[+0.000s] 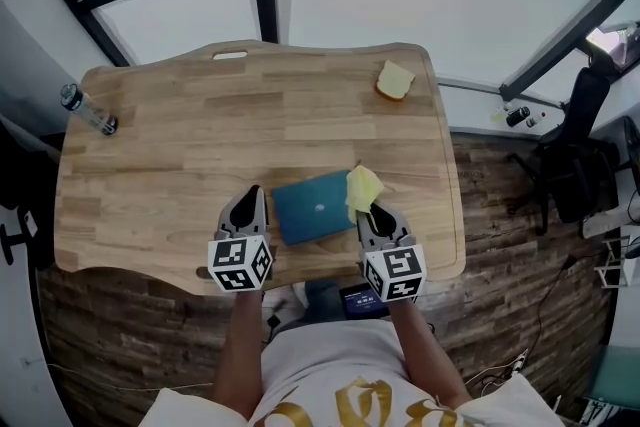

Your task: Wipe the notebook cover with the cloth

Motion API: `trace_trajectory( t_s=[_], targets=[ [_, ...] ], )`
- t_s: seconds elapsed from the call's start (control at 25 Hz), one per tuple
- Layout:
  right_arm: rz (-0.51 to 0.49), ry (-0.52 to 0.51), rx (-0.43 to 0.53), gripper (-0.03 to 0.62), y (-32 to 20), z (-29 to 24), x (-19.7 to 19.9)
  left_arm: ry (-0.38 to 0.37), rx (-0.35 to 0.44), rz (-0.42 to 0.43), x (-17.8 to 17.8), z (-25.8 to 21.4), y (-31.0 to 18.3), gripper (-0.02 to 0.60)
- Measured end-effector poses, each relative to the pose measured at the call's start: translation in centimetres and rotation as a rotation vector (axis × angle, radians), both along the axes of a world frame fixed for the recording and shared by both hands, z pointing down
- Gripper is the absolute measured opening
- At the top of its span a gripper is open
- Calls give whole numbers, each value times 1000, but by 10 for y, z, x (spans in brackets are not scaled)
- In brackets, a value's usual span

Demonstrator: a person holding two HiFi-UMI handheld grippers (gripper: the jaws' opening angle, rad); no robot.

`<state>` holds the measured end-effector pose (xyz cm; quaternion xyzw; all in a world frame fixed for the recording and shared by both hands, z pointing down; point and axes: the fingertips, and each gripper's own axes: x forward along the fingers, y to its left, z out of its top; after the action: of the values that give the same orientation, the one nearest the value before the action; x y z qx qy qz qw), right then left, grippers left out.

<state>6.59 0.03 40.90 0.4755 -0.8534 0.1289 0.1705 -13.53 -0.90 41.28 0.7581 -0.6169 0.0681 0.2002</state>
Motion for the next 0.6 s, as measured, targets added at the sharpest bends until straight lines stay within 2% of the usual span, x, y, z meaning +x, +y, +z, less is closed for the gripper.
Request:
trace_trajectory(
  t_s=[0.24,0.52,0.6],
  targets=[
    [2,30,-58,38,-14,26,5,-2,-93,21,5,34,-2,15],
    [-3,53,-121,38,-23,55,4,54,-225,23,5,80,-1,19],
    [-5,56,-138,38,-25,63,4,69,-253,40,9,90,-2,67]
  ],
)
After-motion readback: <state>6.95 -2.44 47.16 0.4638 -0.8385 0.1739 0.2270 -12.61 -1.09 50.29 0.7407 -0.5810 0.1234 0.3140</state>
